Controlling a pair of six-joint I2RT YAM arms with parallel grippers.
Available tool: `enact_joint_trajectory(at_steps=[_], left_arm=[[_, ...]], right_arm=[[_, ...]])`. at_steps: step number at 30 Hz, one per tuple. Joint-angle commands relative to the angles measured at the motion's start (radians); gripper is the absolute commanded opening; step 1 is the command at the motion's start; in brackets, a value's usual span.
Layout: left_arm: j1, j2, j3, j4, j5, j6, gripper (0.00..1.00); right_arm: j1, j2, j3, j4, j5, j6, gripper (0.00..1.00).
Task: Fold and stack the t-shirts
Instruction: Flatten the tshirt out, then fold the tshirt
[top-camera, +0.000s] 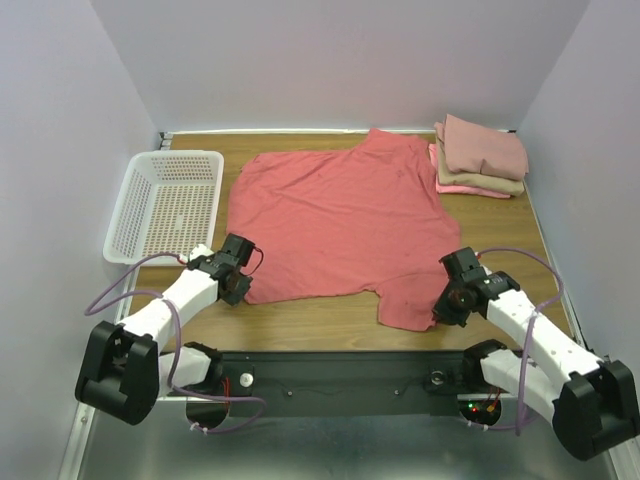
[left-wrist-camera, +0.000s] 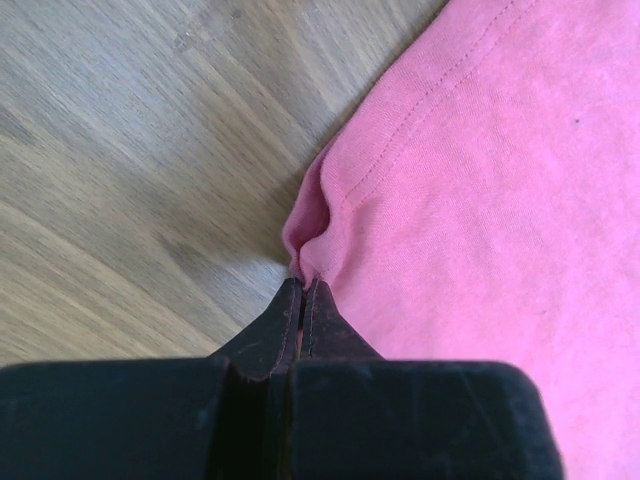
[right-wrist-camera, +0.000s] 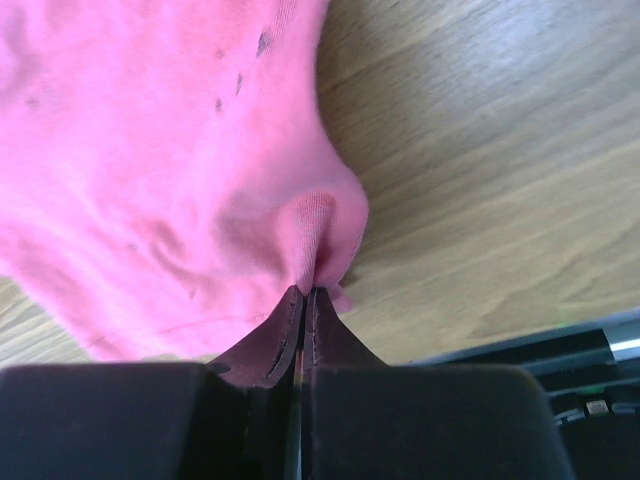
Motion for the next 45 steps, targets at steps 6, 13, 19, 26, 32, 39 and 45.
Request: enact_joint_trajectory(at_steps=[6,13,19,26,32,39,45], left_arm=[[0.008,-0.109,-0.020,-0.055,0.013,-0.004,0.00],[0.008,-0.114,-0.049,-0.025,0.062,0.018,0.00],[0.008,-0.096,-0.028,0.040,0.096,0.053,0.00],[0.013,0.002,0.102,0.058,0.093,0.104,0.00],[0.047,0.096,0.211,0.055,0.085,0.139,0.00],[0.100,0.174,0.326,0.043,0.067,0.176,0.00],[0.136,0.226,0.394,0.055,0.050,0.183,0.00]], right_arm=[[0.008,-0.219,0.094,-0.193,-0.008,0.080,0.01],[0.008,-0.265,0.177,-0.279,0.000,0.077,0.01],[0.007,-0.218,0.207,-0.169,0.054,0.045,0.03],[0.007,-0.098,0.290,0.084,0.133,0.046,0.00],[0.008,0.035,0.370,0.225,0.182,0.025,0.00],[0.007,0.164,0.483,0.334,0.296,-0.003,0.00],[0.005,0.267,0.568,0.406,0.327,-0.041,0.00]])
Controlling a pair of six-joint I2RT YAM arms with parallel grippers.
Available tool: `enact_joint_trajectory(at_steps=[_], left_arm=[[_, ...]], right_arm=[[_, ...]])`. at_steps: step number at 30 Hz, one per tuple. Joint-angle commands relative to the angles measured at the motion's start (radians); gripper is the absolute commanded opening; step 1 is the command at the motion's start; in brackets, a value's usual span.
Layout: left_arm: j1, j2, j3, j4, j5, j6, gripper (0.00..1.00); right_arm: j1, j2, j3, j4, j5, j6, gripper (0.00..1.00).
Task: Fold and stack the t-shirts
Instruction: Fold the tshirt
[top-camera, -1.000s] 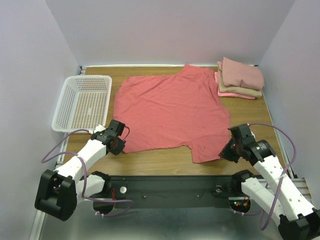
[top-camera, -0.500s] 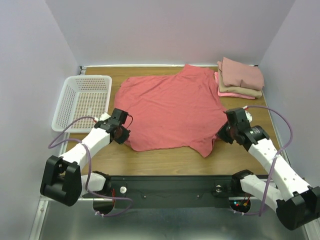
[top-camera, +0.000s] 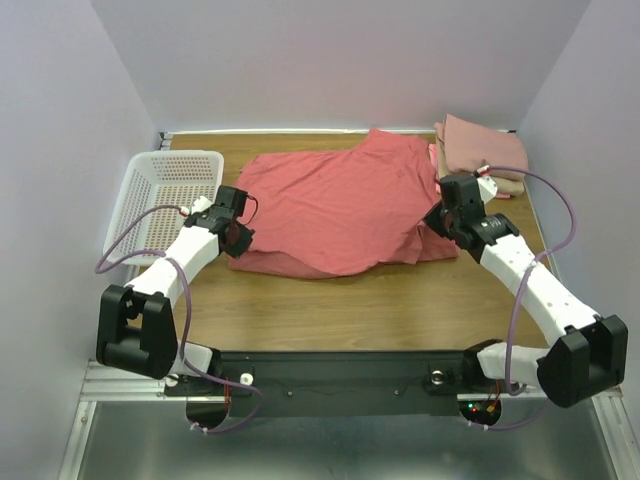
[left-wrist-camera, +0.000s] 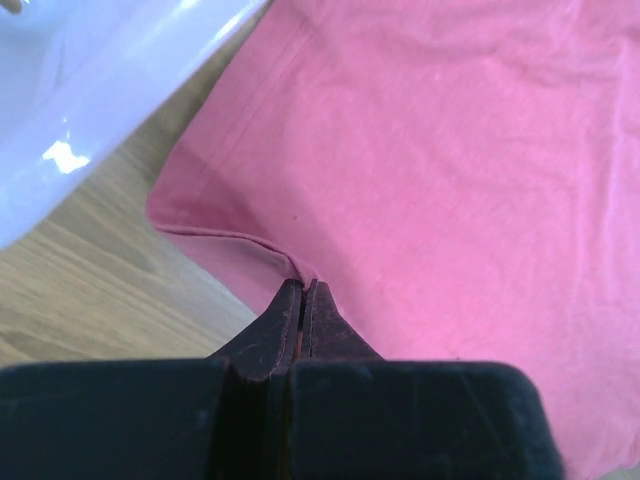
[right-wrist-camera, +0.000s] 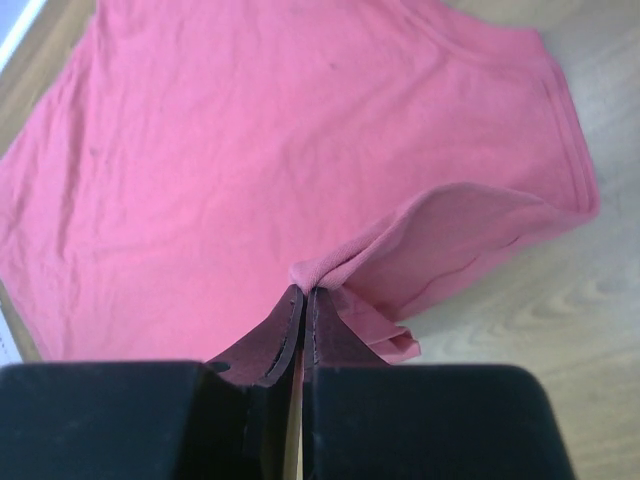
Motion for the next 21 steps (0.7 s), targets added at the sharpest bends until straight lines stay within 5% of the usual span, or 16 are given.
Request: enact_joint_trajectory(at_steps=[1,21], left_arm=[[0.017,0.025,0.060,0.008,-0.042,0.022,0.00],[0.060,0.185,0.192,-0.021,-0.191,-0.061,0.00]], right_arm=[[0.004,0.065,0.083,0.113,0.082,-0.038,0.00],[-0.059,0.334,0.230,0.212,0.107,-0.070,0.00]])
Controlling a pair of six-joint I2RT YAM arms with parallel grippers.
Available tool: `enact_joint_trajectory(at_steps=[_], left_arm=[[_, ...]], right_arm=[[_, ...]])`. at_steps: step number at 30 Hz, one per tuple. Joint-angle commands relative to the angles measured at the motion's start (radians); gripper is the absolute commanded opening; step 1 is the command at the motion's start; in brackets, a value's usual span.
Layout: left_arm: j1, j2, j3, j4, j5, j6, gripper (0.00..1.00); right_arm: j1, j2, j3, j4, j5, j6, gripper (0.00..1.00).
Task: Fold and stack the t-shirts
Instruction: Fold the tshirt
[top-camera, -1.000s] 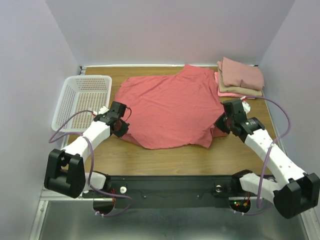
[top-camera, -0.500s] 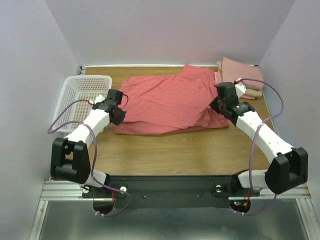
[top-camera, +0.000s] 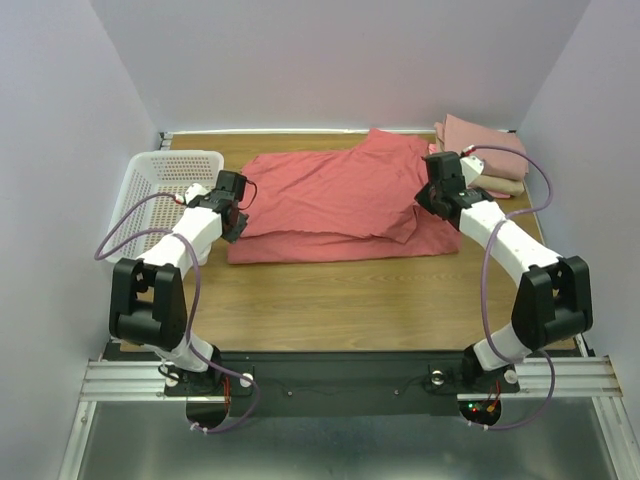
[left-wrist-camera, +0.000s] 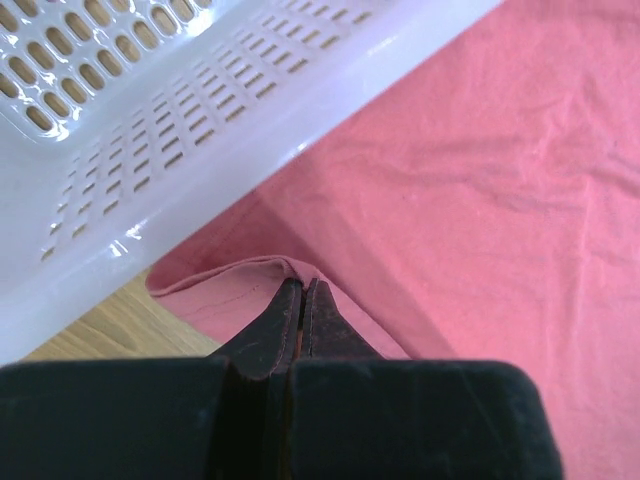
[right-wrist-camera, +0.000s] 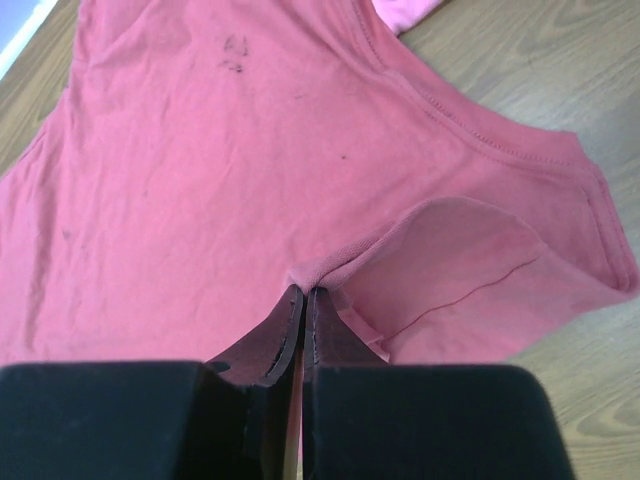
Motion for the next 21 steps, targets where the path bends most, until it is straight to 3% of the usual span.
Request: enact_joint_trajectory(at_steps=[1,6,16,19,21], left_arm=[[0.010,0.041,0.062,-0.024,-0.072,-0.029,0.00],[0.010,0.102,0.105,-0.082,-0.104,-0.085,0.00],[0.010,0.162,0.143,-0.050,-0.110,-0.069,0.00],[0.010,0.190,0.185,-0.056,-0.117,-0.047,0.44],[0.009,0.193,0.202,-0.059,-0.103,-0.029,0.47]], right_arm=[[-0.014,0.026,0.067,0.070,0.041,-0.016,0.00],[-0.031,0.090,0.090,0.079,0.043,-0.024,0.00],[-0.062,0.251,0.165,0.102,-0.023,-0.056,0.01],[-0.067,0.291,0.197,0.107,-0.046,-0.064,0.13],[-0.070,0.308,0.217,0.107,-0.051,-0.073,0.18]])
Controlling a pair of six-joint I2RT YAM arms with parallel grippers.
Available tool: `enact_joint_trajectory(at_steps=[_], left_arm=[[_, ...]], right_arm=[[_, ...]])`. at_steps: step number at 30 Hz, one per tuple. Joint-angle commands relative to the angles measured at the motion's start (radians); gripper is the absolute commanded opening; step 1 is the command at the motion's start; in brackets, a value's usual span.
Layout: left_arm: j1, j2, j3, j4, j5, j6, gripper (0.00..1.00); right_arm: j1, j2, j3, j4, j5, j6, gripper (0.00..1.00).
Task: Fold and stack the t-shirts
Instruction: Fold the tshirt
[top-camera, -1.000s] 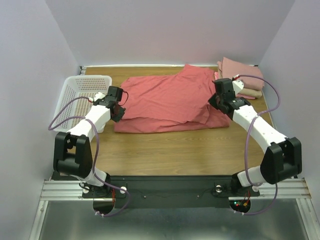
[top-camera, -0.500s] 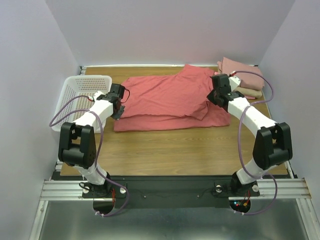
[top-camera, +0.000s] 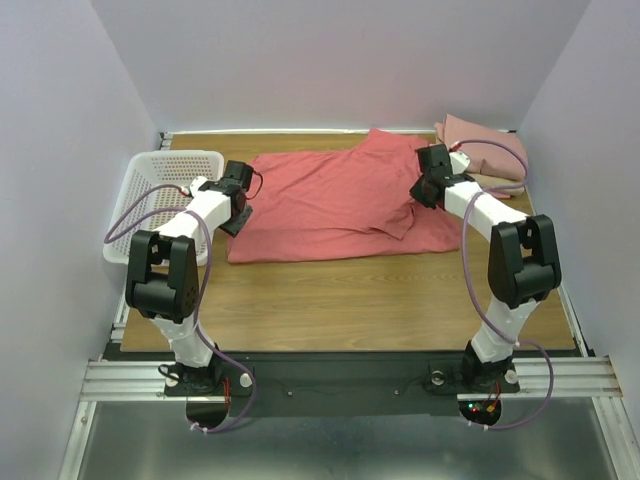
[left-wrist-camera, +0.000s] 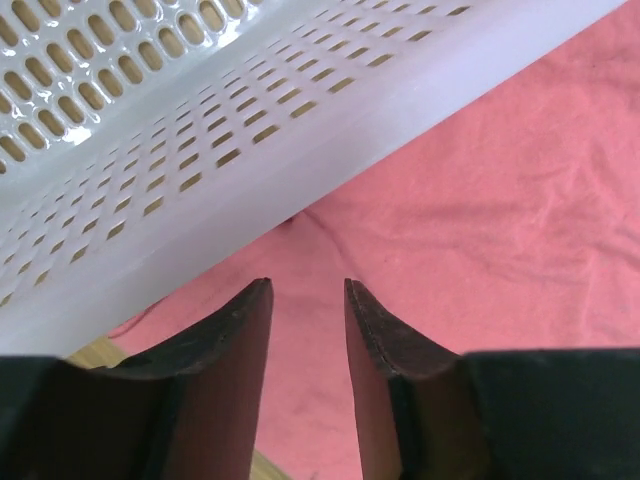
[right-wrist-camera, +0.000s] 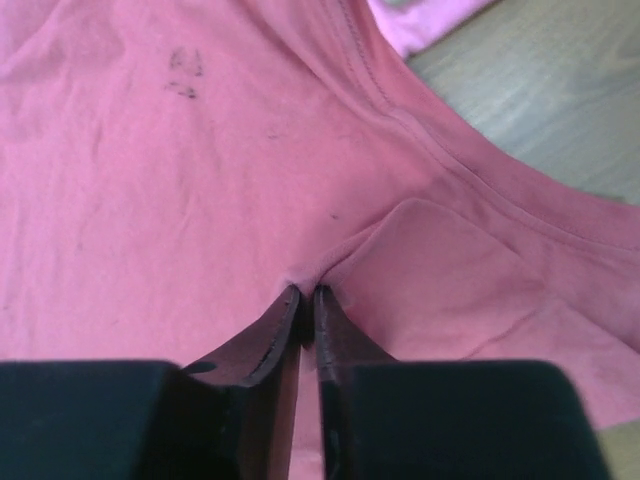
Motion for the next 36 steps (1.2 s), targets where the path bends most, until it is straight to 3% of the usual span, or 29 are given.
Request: enact_joint_trajectory(at_steps=[1,2,3,4,7,8,10,13,16,23,36], left_arm=[[-0.001,0.005,0.066,-0.022,-0.031,0.030,0.51],[-0.004,-0.004,0.070,-0.019,-0.019,0.038,0.56],[-0.017,-0.010,0.073,-0.012,-0.009,0.042,0.57],[-0.028,-0.026,0.078,-0.002,-0.007,0.052,0.58],[-0.063,-0.047,0.090,-0.002,-0.004,0.082,0.62],[-0.071,-0.052,0.098,-0.004,0.005,0.090,0.75],[-0.099,-0.068,0.095,-0.002,0.011,0.102,0.84],[-0.140,-0.096,0.061,0.010,0.021,0.110,0.97],[-0.162,-0.122,-0.008,0.051,0.051,0.124,0.98],[-0.177,-0.153,-0.166,0.149,0.102,0.161,0.98],[-0.177,-0.130,-0.203,0.180,0.094,0.174,0.98]], right_arm=[[-0.010,0.023,0.083,0.054,-0.009,-0.024,0.23],[-0.012,0.029,0.086,0.054,-0.018,-0.030,0.38],[-0.014,0.029,0.087,0.052,-0.024,-0.039,0.46],[-0.014,0.023,0.080,0.054,-0.044,-0.051,0.64],[-0.014,0.003,0.068,0.052,-0.091,-0.081,0.86],[-0.015,-0.018,0.051,0.051,-0.107,-0.090,0.90],[-0.014,-0.045,0.025,0.052,-0.162,-0.111,1.00],[-0.014,-0.083,-0.053,0.054,-0.251,-0.113,1.00],[-0.014,-0.071,-0.084,0.054,-0.309,-0.134,1.00],[-0.012,0.013,-0.064,0.077,-0.395,-0.167,1.00],[-0.012,0.084,-0.058,0.098,-0.366,-0.174,1.00]])
